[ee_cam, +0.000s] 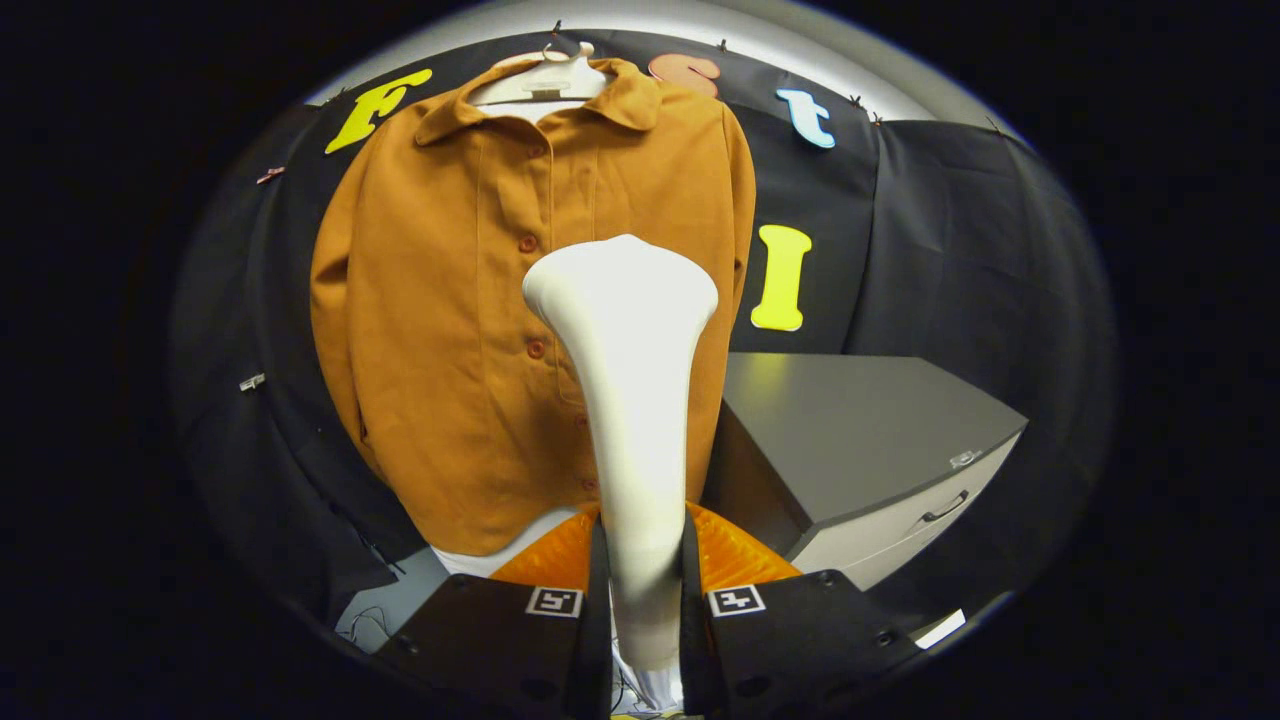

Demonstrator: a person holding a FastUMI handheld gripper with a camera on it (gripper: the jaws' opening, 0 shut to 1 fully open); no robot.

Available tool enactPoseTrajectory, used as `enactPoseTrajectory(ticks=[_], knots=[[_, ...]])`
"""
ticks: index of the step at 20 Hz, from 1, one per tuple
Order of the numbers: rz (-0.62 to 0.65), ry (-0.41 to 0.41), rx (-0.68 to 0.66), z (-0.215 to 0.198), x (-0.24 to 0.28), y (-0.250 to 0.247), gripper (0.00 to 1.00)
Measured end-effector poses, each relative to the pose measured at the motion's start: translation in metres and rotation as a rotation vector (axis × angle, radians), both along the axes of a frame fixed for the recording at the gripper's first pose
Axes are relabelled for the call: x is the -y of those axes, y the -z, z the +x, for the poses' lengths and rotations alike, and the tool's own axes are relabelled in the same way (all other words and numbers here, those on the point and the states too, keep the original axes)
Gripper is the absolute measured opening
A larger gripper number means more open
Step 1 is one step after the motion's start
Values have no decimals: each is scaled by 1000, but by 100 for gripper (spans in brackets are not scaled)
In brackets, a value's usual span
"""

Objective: Iron the clothes twice with a garment steamer, once on the left side and once on the right side.

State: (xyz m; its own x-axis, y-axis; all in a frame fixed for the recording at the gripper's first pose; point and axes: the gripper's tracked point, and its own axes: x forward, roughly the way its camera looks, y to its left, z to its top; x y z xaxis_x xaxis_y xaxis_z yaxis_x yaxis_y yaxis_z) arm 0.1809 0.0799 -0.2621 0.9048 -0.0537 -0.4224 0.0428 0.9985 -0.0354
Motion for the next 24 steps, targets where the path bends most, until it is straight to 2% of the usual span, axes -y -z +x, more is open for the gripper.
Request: enactPoseTrajectory(ticks=[11,19,24], knots=[[6,-93,183,14,-97,-98,31],[-34,-143,221,36,-157,-107,31],[-76,-97,243,67,-162,-105,31]])
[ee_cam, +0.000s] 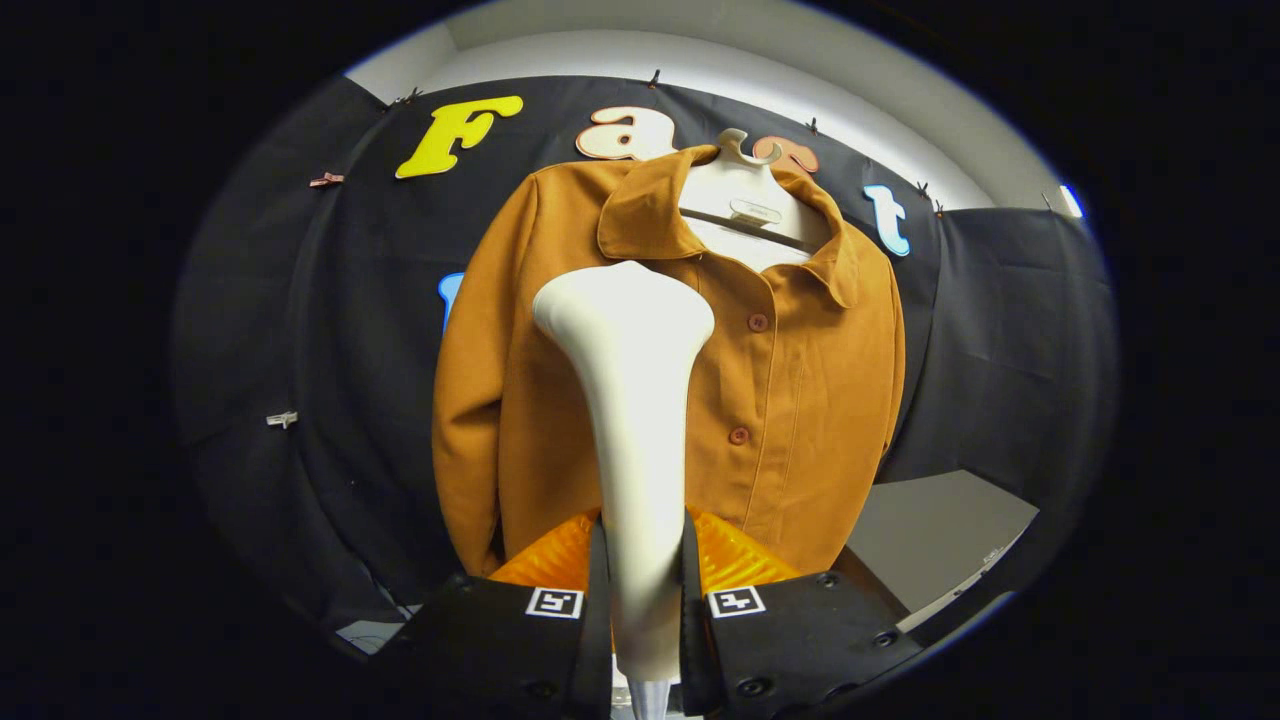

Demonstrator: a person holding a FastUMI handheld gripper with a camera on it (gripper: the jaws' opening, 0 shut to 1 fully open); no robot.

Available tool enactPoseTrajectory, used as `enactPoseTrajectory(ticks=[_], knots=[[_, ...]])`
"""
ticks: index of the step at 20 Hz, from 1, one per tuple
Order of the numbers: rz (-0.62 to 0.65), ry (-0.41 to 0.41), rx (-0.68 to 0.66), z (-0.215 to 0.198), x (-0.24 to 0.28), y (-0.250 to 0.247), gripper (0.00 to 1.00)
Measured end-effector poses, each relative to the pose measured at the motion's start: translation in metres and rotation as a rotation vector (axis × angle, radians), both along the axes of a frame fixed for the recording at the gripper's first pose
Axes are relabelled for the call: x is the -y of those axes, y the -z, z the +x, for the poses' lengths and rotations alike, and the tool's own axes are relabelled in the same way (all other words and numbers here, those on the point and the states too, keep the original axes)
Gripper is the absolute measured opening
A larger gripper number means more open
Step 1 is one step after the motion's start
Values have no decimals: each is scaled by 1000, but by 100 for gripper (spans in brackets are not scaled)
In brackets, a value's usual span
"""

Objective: Iron the clothes twice with a garment steamer, once on the left side and once on the right side.

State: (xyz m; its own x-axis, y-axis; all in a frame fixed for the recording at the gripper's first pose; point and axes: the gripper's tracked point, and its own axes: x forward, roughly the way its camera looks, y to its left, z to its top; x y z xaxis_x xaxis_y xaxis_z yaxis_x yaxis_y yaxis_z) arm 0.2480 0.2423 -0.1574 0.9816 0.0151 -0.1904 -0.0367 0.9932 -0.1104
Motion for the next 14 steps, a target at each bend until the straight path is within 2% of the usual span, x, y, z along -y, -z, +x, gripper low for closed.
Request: enactPoseTrajectory(ticks=[7,14], knots=[[-29,18,3,13,-1,20,31],[-35,23,-72,8,2,67,31]])
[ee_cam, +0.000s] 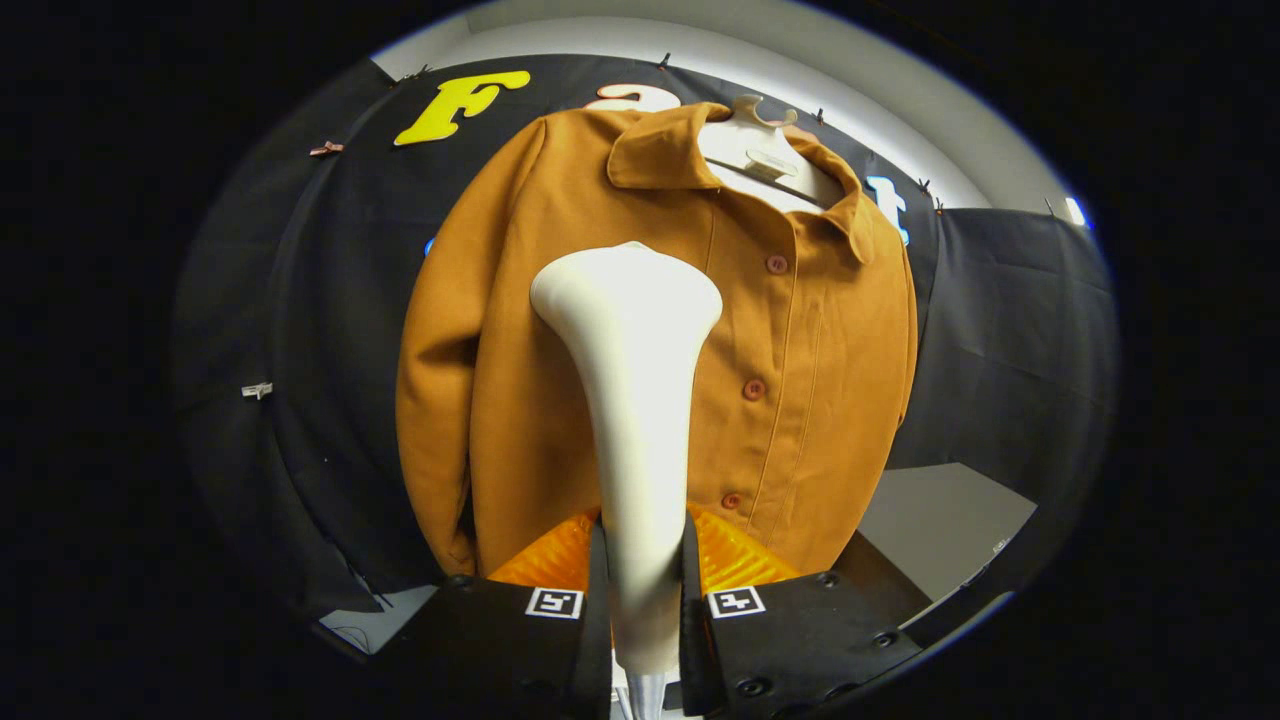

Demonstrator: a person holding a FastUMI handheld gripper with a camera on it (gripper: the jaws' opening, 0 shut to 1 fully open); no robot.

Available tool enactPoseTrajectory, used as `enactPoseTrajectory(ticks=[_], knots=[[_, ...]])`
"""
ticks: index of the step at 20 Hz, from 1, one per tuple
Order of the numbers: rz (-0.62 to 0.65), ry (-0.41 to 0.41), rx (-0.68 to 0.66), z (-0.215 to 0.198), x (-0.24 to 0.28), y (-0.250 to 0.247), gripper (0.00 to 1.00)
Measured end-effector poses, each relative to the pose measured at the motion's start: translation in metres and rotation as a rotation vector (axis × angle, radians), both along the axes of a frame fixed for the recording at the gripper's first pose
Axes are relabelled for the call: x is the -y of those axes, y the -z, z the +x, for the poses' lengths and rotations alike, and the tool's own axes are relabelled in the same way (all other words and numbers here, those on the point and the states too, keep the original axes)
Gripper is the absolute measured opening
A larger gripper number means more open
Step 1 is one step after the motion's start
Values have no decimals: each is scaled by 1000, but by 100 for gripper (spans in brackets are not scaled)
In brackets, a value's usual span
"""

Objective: Iron the clothes twice with a garment steamer, once on the left side and once on the right side.

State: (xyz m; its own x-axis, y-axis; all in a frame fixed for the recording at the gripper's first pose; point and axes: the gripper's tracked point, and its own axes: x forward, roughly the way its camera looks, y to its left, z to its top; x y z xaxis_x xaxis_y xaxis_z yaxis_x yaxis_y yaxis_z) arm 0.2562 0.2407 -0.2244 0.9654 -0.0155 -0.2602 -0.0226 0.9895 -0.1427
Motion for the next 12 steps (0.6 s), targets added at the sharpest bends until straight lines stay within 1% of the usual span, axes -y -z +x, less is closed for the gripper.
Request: enactPoseTrajectory(ticks=[7,12], knots=[[-6,11,-158,-13,8,79,31],[3,17,-267,-28,10,126,31]])
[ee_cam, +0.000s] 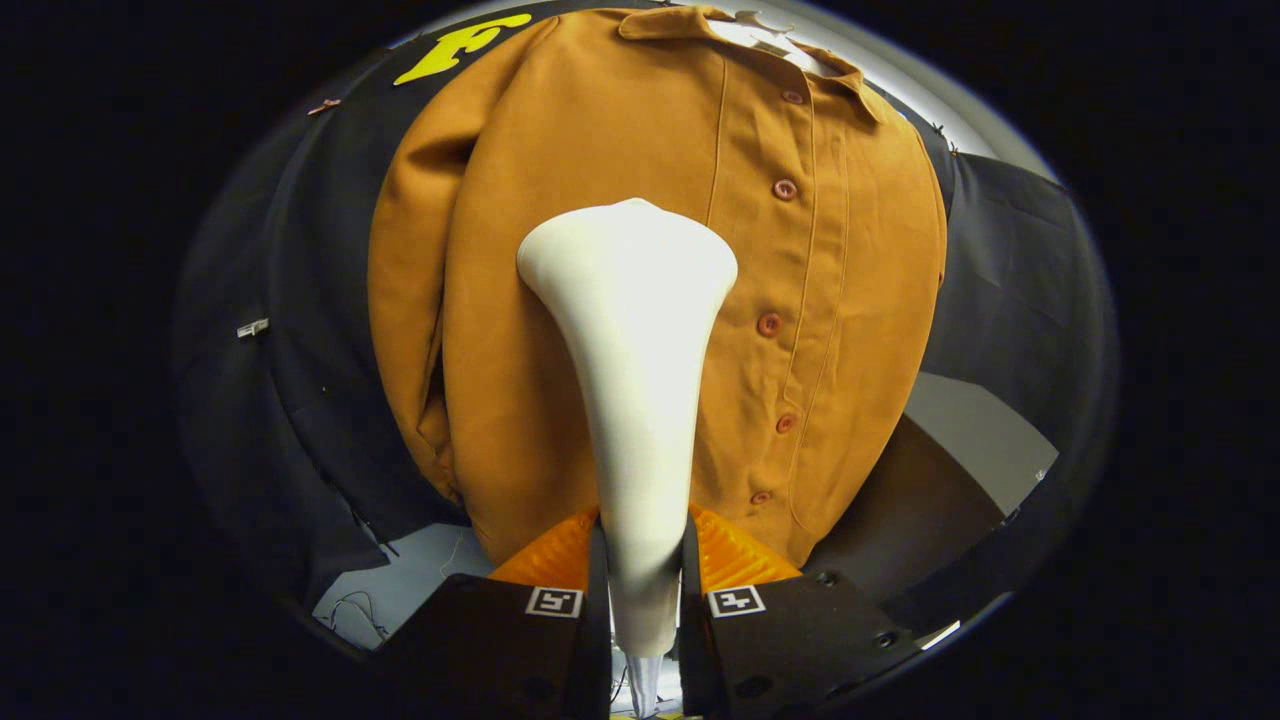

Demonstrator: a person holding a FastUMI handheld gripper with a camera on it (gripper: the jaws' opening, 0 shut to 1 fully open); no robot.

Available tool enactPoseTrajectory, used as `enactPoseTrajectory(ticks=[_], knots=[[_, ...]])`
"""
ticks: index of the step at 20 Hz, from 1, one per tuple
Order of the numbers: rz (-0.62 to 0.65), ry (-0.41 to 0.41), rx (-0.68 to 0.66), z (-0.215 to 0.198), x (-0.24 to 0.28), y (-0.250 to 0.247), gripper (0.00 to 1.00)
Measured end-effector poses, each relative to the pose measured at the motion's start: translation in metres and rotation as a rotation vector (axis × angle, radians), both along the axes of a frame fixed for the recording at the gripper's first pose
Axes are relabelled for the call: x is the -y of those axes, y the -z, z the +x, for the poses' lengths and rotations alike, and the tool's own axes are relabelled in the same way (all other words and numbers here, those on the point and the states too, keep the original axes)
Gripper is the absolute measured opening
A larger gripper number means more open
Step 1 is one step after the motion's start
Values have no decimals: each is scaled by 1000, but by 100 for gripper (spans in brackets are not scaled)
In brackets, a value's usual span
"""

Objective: Iron the clothes twice with a garment steamer, once on the left side and once on the right side.

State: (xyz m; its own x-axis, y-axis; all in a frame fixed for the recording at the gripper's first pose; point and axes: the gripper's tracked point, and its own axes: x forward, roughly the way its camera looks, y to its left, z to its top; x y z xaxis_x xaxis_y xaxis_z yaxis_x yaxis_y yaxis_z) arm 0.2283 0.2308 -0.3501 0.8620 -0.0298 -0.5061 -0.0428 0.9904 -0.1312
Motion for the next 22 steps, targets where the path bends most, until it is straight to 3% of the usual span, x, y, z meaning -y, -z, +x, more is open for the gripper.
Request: enactPoseTrajectory(ticks=[8,22], knots=[[17,-21,-112,-36,16,46,31],[56,-64,4,-88,61,-35,31]])
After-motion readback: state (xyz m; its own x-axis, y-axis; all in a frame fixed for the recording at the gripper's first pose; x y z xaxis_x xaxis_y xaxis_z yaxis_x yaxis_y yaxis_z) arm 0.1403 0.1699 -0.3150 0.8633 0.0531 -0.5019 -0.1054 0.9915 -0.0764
